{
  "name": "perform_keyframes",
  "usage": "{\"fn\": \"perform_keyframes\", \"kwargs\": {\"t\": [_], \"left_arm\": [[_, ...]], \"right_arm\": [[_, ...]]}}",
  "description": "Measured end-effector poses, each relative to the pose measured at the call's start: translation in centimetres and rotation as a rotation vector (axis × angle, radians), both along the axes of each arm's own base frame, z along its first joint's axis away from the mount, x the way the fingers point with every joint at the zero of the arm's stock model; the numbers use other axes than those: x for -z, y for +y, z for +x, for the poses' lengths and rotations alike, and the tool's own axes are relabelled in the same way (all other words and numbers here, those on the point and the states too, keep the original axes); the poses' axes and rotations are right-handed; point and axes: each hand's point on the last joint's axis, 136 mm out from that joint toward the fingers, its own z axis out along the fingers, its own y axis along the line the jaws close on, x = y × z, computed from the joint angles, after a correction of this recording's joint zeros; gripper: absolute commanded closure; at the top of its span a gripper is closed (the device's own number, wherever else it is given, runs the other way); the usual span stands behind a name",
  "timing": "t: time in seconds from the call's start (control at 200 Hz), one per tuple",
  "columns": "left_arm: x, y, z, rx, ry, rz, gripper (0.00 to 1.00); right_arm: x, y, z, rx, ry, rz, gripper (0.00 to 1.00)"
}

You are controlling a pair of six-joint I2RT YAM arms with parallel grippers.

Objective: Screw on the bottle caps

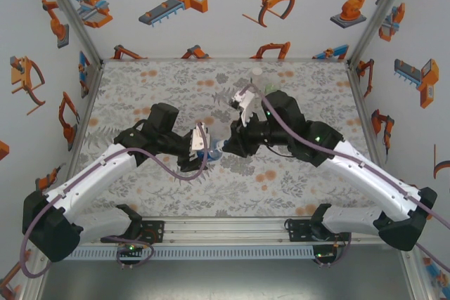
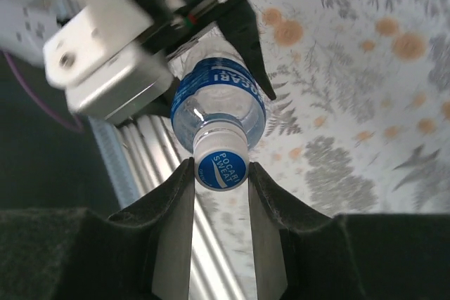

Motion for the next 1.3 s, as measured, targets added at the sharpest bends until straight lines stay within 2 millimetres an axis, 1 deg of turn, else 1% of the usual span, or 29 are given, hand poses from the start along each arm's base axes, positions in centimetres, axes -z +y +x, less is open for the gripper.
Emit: {"fn": "perform_keyframes", "kwargs": {"t": [0.065, 0.15, 0.24, 0.371, 0.476, 0.551, 0.696, 0.811, 0.941, 1.081, 1.192, 1.297], "left_arm": [[0.1, 0.1, 0.3, -0.015, 0.001, 0.008, 1.00], [0.4, 0.4, 0.5, -0.032, 0.004, 0.023, 1.00], [0.9, 0.7, 0.6, -0.050, 0.013, 0.048, 1.00], [1.3, 1.0, 0.7, -0.067, 0.024, 0.070, 1.00], [1.3, 1.1, 0.8, -0.072, 0.026, 0.071, 1.00], [1.2, 0.9, 0.9, -0.071, 0.021, 0.063, 1.00], [0.2, 0.2, 0.8, -0.043, 0.000, 0.014, 1.00], [-0.4, -0.5, 0.1, 0.000, -0.002, -0.020, 1.00], [-0.8, -0.7, -0.1, 0.013, -0.003, -0.036, 1.00], [-0.9, -0.7, -0.2, 0.019, -0.001, -0.042, 1.00], [-1.0, -0.7, -0.2, 0.023, 0.000, -0.045, 1.00], [-1.0, -0.8, -0.3, 0.027, 0.002, -0.047, 1.00]], "right_arm": [[0.4, -0.2, 0.8, 0.129, 0.146, 0.041, 1.00], [1.4, -0.7, 1.6, 0.303, 0.346, 0.106, 1.00], [2.6, -1.0, 2.2, 0.431, 0.501, 0.169, 1.00], [3.4, -0.9, 2.4, 0.513, 0.620, 0.207, 0.93], [3.4, -1.0, 2.6, 0.533, 0.635, 0.210, 0.80], [3.0, -1.0, 2.6, 0.529, 0.619, 0.198, 0.72], [1.5, -1.2, 2.7, 0.496, 0.545, 0.161, 0.49], [-0.3, -1.4, 2.9, 0.458, 0.456, 0.148, 0.41], [-2.2, -1.9, 2.9, 0.410, 0.340, 0.129, 0.39], [-3.6, -2.3, 2.6, 0.321, 0.176, 0.084, 0.41], [-4.0, -2.2, 2.3, 0.219, 0.030, 0.027, 0.43], [-4.1, -1.6, 1.2, 0.061, -0.114, -0.028, 0.43]]}}
